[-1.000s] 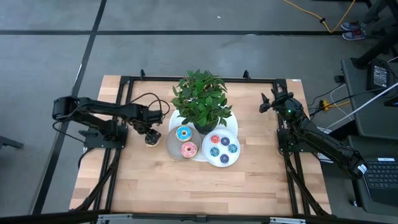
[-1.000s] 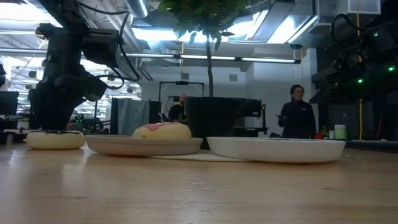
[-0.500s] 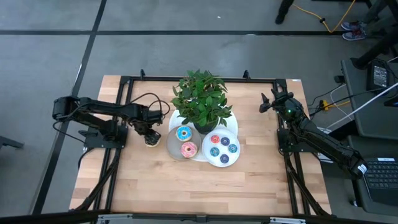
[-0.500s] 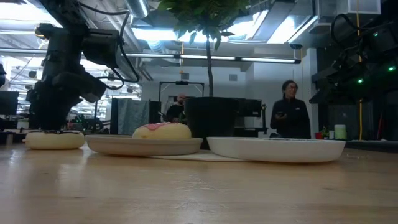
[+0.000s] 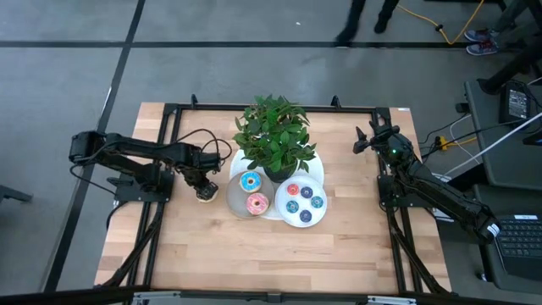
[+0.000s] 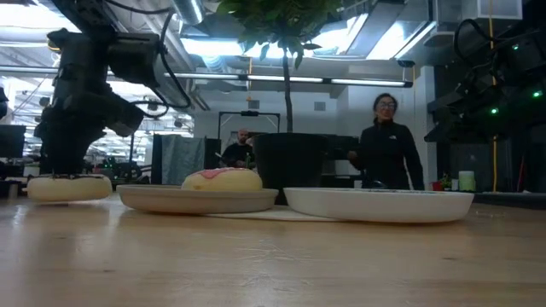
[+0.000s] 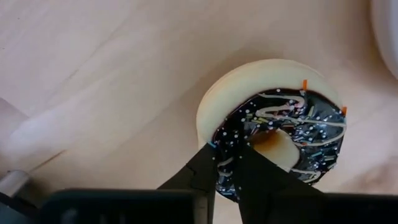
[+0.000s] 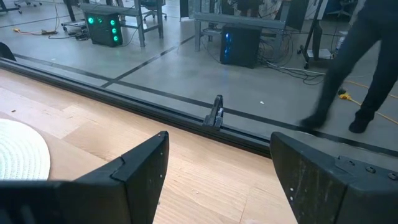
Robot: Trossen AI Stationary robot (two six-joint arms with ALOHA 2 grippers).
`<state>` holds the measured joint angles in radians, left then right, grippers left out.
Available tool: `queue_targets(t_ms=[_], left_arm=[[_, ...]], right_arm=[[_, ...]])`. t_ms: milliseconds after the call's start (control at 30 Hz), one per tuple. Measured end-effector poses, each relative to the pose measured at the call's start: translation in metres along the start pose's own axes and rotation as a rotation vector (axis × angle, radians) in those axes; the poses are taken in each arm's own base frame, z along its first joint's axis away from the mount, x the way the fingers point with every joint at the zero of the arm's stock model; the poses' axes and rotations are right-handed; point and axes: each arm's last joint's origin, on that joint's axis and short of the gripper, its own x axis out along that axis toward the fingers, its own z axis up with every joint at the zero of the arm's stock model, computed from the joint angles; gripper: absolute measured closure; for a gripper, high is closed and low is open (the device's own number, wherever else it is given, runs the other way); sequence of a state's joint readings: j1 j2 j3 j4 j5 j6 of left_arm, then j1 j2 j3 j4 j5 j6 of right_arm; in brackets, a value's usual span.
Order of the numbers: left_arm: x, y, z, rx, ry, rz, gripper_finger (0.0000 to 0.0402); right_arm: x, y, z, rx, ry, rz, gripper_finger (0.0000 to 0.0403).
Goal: Pick & Place donuts
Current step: Put the large black donut on the beige plate
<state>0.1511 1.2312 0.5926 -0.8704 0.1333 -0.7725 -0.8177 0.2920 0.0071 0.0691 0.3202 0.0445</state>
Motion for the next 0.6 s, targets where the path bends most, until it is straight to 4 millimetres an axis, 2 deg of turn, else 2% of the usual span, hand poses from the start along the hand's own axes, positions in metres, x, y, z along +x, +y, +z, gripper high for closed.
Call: queue_targets(t_ms=[333,600], left_arm=[[-0.017,-0.001,-0.015,0.026,-0.017,-0.023,0.0374],[-0.038,-0.017,-0.024,0.094,-0.039,-0.062,0.0374]], right_arm=[[0.0,0.0,0.0,0.0,0.0,0.0,0.0124],[0.0,0.0,0.0,0.0,0.0,0.0,0.0124]])
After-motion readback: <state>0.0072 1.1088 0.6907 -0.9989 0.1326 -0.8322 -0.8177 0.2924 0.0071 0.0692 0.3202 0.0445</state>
